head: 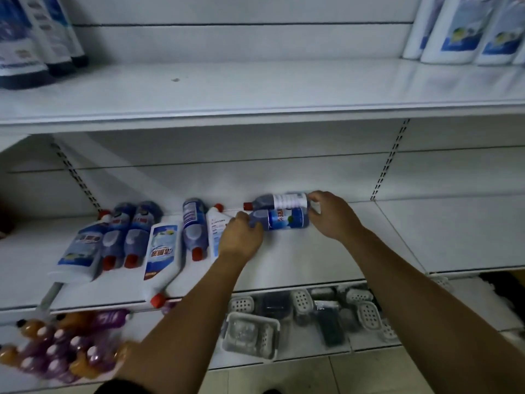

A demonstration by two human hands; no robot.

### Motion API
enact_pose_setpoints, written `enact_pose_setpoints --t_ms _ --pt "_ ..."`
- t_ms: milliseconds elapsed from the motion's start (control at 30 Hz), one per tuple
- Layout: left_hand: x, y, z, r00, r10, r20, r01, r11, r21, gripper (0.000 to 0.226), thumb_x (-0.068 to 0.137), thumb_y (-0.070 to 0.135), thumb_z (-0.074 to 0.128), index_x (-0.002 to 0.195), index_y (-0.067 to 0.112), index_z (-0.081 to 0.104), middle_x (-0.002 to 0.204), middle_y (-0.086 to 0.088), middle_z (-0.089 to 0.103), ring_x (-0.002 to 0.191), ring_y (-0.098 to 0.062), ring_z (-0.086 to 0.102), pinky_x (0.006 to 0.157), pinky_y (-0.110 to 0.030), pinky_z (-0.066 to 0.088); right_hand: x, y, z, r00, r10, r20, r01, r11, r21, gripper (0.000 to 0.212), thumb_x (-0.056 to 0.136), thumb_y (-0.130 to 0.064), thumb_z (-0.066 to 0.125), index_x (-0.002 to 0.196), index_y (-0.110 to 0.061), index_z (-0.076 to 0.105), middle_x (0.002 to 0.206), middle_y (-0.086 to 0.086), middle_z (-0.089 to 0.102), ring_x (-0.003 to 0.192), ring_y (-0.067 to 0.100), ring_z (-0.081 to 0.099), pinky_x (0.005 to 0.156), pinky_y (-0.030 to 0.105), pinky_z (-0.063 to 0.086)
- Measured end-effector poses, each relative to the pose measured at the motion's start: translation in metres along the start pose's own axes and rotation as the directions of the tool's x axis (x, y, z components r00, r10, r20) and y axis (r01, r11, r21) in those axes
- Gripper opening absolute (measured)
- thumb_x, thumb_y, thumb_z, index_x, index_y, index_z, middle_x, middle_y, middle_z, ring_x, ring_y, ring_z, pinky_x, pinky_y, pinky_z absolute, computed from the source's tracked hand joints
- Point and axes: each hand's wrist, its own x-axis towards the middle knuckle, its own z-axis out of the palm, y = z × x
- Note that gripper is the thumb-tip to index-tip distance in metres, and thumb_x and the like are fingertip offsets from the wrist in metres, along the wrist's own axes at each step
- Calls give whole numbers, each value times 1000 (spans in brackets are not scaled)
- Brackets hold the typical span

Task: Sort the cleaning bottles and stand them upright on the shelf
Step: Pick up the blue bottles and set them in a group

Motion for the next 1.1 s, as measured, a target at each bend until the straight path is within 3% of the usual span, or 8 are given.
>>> enact_pose_setpoints --t_ms 133,300,467,667,767,867,1033,1100 --pt "42 0 40 985 -159 70 172 952 -253 40 102 39 43 123 9 57 123 -17 63 111 -36 61 93 -39 51 58 21 33 999 -19 31 21 998 -58 41 96 -25 56 135 -16 53 128 8 60 109 25 60 86 31 47" --pt "80 -1 75 871 -304 386 491 507 -708 27 103 40 45 128 29 45 116 -18 61 90 -34 67 83 -50 60 110 38 79 994 -41 101 46 997 -56 38 97 -25 50 133 -14 55 128 11 60 108 26 59 90 35 48" --pt "118 -5 94 841 -341 420 523 313 -793 34 93 38 65 123 24 54 106 -17 70 89 -36 71 72 -51 60 145 44 100 984 -56 168 90 975 -202 39 87 -42 64 120 -20 59 114 4 62 98 22 58 86 37 49" --pt "129 1 104 829 -458 321 513 396 -761 40 88 34 72 118 17 51 102 -20 68 81 -35 71 66 -47 61 161 45 95 947 18 321 84 951 -299 63 81 -58 67 132 -23 54 123 8 57 107 26 56 85 38 49" --pt "122 2 102 839 -486 245 473 428 -770 60 78 48 72 119 10 52 103 -19 68 80 -35 71 66 -44 62 148 51 93 945 52 324 27 971 -236 56 88 -54 59 132 -20 49 124 9 60 103 27 59 81 38 50" --pt "117 -1 97 897 -429 112 371 588 -718 85 58 60 70 123 10 48 108 -15 68 90 -34 70 79 -47 61 123 60 99 953 109 283 -59 982 -179 46 98 -50 41 122 -12 51 116 15 64 87 27 60 73 34 48" --pt "101 -1 85 941 -316 122 300 611 -733 60 76 46 72 124 22 46 114 -10 65 93 -28 68 85 -46 59 79 70 98 896 322 306 -334 942 -11 63 80 -74 53 114 -22 42 98 6 60 70 24 65 50 28 53" --pt "91 -6 83 939 -309 150 307 561 -769 39 88 35 68 117 20 47 110 -11 66 90 -27 69 79 -42 59 65 73 96 883 350 313 -384 922 52 68 78 -70 62 119 -18 48 106 8 61 81 25 65 59 29 52"
